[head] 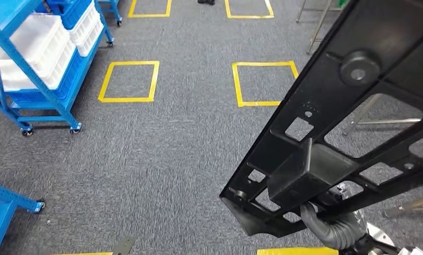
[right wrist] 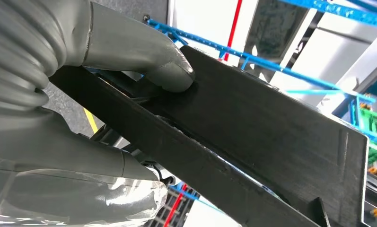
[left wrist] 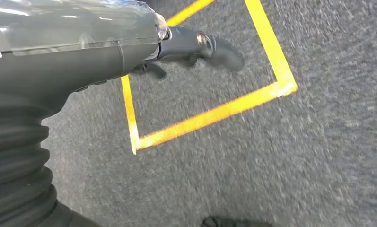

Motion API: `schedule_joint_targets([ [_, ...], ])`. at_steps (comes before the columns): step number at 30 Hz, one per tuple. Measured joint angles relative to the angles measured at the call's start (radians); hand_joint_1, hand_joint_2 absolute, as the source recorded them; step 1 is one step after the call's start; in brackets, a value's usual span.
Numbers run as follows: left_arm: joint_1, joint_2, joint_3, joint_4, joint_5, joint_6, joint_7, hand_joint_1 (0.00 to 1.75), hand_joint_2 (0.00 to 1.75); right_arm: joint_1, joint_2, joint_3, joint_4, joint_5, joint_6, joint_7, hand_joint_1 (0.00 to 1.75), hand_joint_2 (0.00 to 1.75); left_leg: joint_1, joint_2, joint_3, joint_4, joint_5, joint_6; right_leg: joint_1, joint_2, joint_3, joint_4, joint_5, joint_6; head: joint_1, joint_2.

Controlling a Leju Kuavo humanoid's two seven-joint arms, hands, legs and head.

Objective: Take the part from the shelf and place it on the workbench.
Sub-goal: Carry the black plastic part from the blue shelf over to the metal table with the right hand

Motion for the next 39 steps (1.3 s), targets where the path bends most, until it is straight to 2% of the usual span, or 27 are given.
schedule_joint_targets([
  [1, -0.002, 0.0, -0.001, 0.0, -0.001, 0.0, 0.002, 0.0, 1.75, 0.002, 0.0, -0.002, -0.003, -0.001, 0.0, 0.004, 1.75, 1.75, -0.001, 0.011, 0.001, -0.003, 0.003, 0.008, -0.002, 0.002, -0.003, -0.001, 0.001, 0.006, 0.0, 0.0],
  [3, -0.006, 0.0, -0.001, 0.0, -0.001, 0.0, 0.005, 0.0, 1.75, -0.002, 0.0, -0.008, -0.006, -0.004, 0.002, 0.01, 1.75, 1.75, -0.001, 0.033, 0.004, -0.013, 0.009, 0.023, -0.001, -0.04, -0.018, 0.03, -0.019, 0.015, 0.0, 0.0],
  [5, -0.007, 0.0, -0.002, 0.0, -0.001, 0.0, 0.008, 0.0, 1.75, -0.013, 0.0, -0.012, -0.006, -0.009, 0.004, 0.017, 1.75, 1.75, -0.003, 0.058, 0.005, -0.018, 0.011, 0.032, 0.0, -0.099, -0.072, 0.14, -0.079, 0.022, 0.0, 0.0],
  [7, -0.005, 0.0, -0.002, 0.0, -0.001, 0.0, 0.01, 0.0, 1.75, -0.018, 0.0, -0.015, -0.006, -0.012, 0.006, 0.024, 1.75, 1.75, -0.006, 0.085, 0.005, -0.018, 0.009, 0.035, -0.003, -0.115, -0.135, 0.262, -0.126, 0.027, 0.0, 0.0],
  [8, -0.004, 0.0, -0.002, 0.0, -0.001, 0.0, 0.011, 0.0, 1.75, -0.018, 0.0, -0.016, -0.006, -0.013, 0.007, 0.026, 1.75, 1.75, -0.008, 0.097, 0.005, -0.017, 0.007, 0.036, -0.005, -0.117, -0.146, 0.283, -0.125, 0.027, 0.0, 0.0],
  [9, -0.004, 0.0, -0.002, 0.0, -0.002, 0.0, 0.011, 0.0, 1.75, -0.018, 0.0, -0.018, -0.005, -0.014, 0.007, 0.027, 1.75, 1.75, -0.008, 0.108, 0.007, -0.017, 0.006, 0.035, -0.005, -0.121, -0.136, 0.262, -0.105, 0.027, 0.0, 0.0],
  [10, -0.005, 0.0, -0.002, 0.0, -0.002, 0.0, 0.011, 0.0, 1.75, -0.019, 0.0, -0.019, -0.006, -0.015, 0.007, 0.027, 1.75, 1.75, -0.009, 0.119, 0.009, -0.017, 0.003, 0.034, -0.004, -0.129, -0.107, 0.206, -0.071, 0.024, 0.0, 0.0],
  [12, -0.006, -0.001, -0.003, 0.0, -0.002, 0.0, 0.011, 0.0, 1.75, -0.023, 0.0, -0.02, -0.006, -0.016, 0.008, 0.027, 1.75, 1.75, -0.012, 0.137, 0.016, -0.017, -0.003, 0.029, 0.006, -0.171, -0.03, 0.062, -0.015, 0.011, 0.0, 0.0],
  [14, -0.006, -0.002, -0.003, 0.0, -0.003, 0.0, 0.012, 0.0, 1.75, -0.025, 0.0, -0.021, -0.006, -0.018, 0.011, 0.027, 1.75, 1.75, -0.016, 0.154, 0.02, -0.016, -0.008, 0.02, 0.018, -0.197, 0.005, -0.007, -0.002, 0.0, 0.0, 0.0],
  [16, -0.006, -0.002, -0.004, 0.0, -0.006, 0.0, 0.013, 0.0, 1.75, -0.024, -0.001, -0.024, -0.006, -0.021, 0.014, 0.027, 1.75, 1.75, -0.017, 0.173, 0.025, -0.018, -0.013, 0.009, 0.02, -0.177, 0.006, -0.014, -0.001, -0.007, 0.0, 0.0],
  [17, -0.007, -0.002, -0.004, 0.0, -0.007, 0.0, 0.013, 0.0, 1.75, -0.024, -0.001, -0.027, -0.006, -0.023, 0.015, 0.027, 1.75, 1.75, -0.016, 0.168, 0.027, -0.014, -0.019, 0.004, 0.018, -0.166, 0.01, -0.021, 0.002, -0.011, 0.0, 0.0],
  [18, -0.008, -0.002, -0.005, 0.0, -0.009, 0.0, 0.013, 0.0, 1.75, -0.025, -0.001, -0.028, -0.007, -0.025, 0.016, 0.027, 1.75, 1.75, -0.014, 0.15, 0.022, 0.006, -0.033, -0.001, 0.014, -0.155, 0.015, -0.027, 0.005, -0.016, 0.0, 0.0],
  [19, -0.008, -0.002, -0.006, 0.0, -0.01, 0.0, 0.013, 0.0, 1.75, -0.027, -0.001, -0.029, -0.007, -0.026, 0.016, 0.027, 1.75, 1.75, -0.013, 0.124, 0.006, 0.045, -0.057, -0.005, 0.01, -0.145, 0.021, -0.034, 0.007, -0.021, 0.0, 0.0],
  [21, -0.007, -0.002, -0.007, 0.0, -0.01, 0.001, 0.013, 0.0, 1.75, -0.029, 0.0, -0.029, -0.007, -0.029, 0.017, 0.027, 1.75, 1.75, -0.01, 0.077, -0.058, 0.177, -0.118, -0.009, 0.008, -0.123, 0.023, -0.034, 0.007, -0.027, 0.0, 0.0],
  [22, -0.006, -0.001, -0.007, 0.0, -0.01, 0.001, 0.013, 0.0, 1.75, -0.027, 0.0, -0.029, -0.007, -0.029, 0.018, 0.027, 1.75, 1.75, -0.008, 0.07, -0.091, 0.238, -0.137, -0.011, 0.007, -0.109, 0.022, -0.032, 0.006, -0.029, 0.0, 0.0],
  [23, -0.005, -0.001, -0.007, 0.0, -0.01, 0.001, 0.013, 0.0, 1.75, -0.026, 0.0, -0.029, -0.007, -0.029, 0.018, 0.027, 1.75, 1.75, -0.006, 0.068, -0.112, 0.271, -0.139, -0.014, 0.007, -0.094, 0.022, -0.03, 0.005, -0.028, 0.0, 0.0],
  [24, -0.004, -0.001, -0.008, 0.0, -0.01, 0.001, 0.013, 0.0, 1.75, -0.025, 0.0, -0.029, -0.007, -0.029, 0.019, 0.028, 1.75, 1.75, -0.004, 0.067, -0.115, 0.265, -0.119, -0.016, 0.006, -0.079, 0.022, -0.027, 0.003, -0.026, 0.0, 0.0],
  [25, -0.005, 0.0, -0.008, 0.0, -0.01, 0.001, 0.013, 0.0, 1.75, -0.024, 0.0, -0.029, -0.007, -0.029, 0.019, 0.028, 1.75, 1.75, -0.001, 0.063, -0.098, 0.219, -0.082, -0.017, 0.004, -0.065, 0.023, -0.022, 0.0, -0.023, 0.0, 0.0],
  [27, -0.007, 0.0, -0.008, 0.0, -0.01, 0.0, 0.013, 0.0, 1.75, -0.025, 0.0, -0.029, -0.007, -0.029, 0.019, 0.028, 1.75, 1.75, 0.006, 0.027, -0.043, 0.084, -0.013, -0.02, 0.001, -0.039, 0.02, -0.008, -0.009, -0.014, 0.0, 0.0],
  [29, -0.009, 0.0, -0.009, 0.0, -0.011, -0.001, 0.013, 0.0, 1.75, -0.025, 0.0, -0.029, -0.008, -0.029, 0.019, 0.028, 1.75, 1.75, 0.009, -0.005, -0.014, 0.016, 0.003, -0.016, -0.001, -0.018, 0.009, 0.002, -0.012, -0.002, 0.0, 0.0],
  [31, -0.012, 0.0, -0.009, 0.0, -0.011, -0.001, 0.014, 0.0, 1.75, -0.023, 0.0, -0.03, -0.008, -0.03, 0.019, 0.029, 1.75, 1.75, 0.007, 0.001, -0.012, 0.01, 0.001, -0.003, -0.004, 0.001, 0.0, 0.002, -0.008, 0.011, 0.0, 0.0],
  [32, -0.014, 0.001, -0.009, 0.0, -0.011, -0.001, 0.015, 0.0, 1.75, -0.021, 0.0, -0.031, -0.008, -0.031, 0.019, 0.029, 1.75, 1.75, 0.007, 0.011, -0.01, 0.006, 0.003, 0.004, -0.005, -0.007, -0.002, 0.003, -0.009, 0.017, 0.0, 0.0],
  [34, -0.016, 0.002, -0.01, 0.0, -0.011, -0.001, 0.015, 0.0, 1.75, -0.022, -0.001, -0.034, -0.008, -0.032, 0.019, 0.029, 1.75, 1.75, 0.008, 0.034, -0.005, -0.006, 0.009, 0.018, -0.003, -0.059, -0.023, 0.048, -0.037, 0.025, 0.0, 0.0],
  [36, -0.014, 0.002, -0.01, 0.0, -0.012, -0.002, 0.016, 0.0, 1.75, -0.025, -0.001, -0.036, -0.008, -0.033, 0.018, 0.029, 1.75, 1.75, 0.005, 0.058, -0.002, -0.011, 0.009, 0.026, -0.003, -0.11, -0.082, 0.165, -0.096, 0.031, 0.0, 0.0],
  [37, -0.014, 0.002, -0.01, 0.0, -0.012, -0.002, 0.016, 0.0, 1.75, -0.024, -0.001, -0.037, -0.008, -0.033, 0.018, 0.029, 1.75, 1.75, 0.004, 0.072, -0.002, -0.011, 0.008, 0.027, -0.005, -0.116, -0.116, 0.228, -0.12, 0.033, 0.0, 0.0],
  [38, -0.013, 0.002, -0.01, 0.0, -0.012, -0.002, 0.016, 0.0, 1.75, -0.023, -0.001, -0.038, -0.007, -0.033, 0.018, 0.029, 1.75, 1.75, 0.003, 0.085, -0.001, -0.011, 0.006, 0.027, -0.006, -0.118, -0.138, 0.267, -0.127, 0.035, 0.0, 0.0],
  [39, -0.014, 0.002, -0.01, 0.0, -0.012, -0.003, 0.017, 0.0, 1.75, -0.023, -0.001, -0.039, -0.007, -0.033, 0.018, 0.03, 1.75, 1.75, 0.002, 0.097, 0.0, -0.011, 0.004, 0.027, -0.006, -0.12, -0.142, 0.269, -0.115, 0.035, 0.0, 0.0],
])
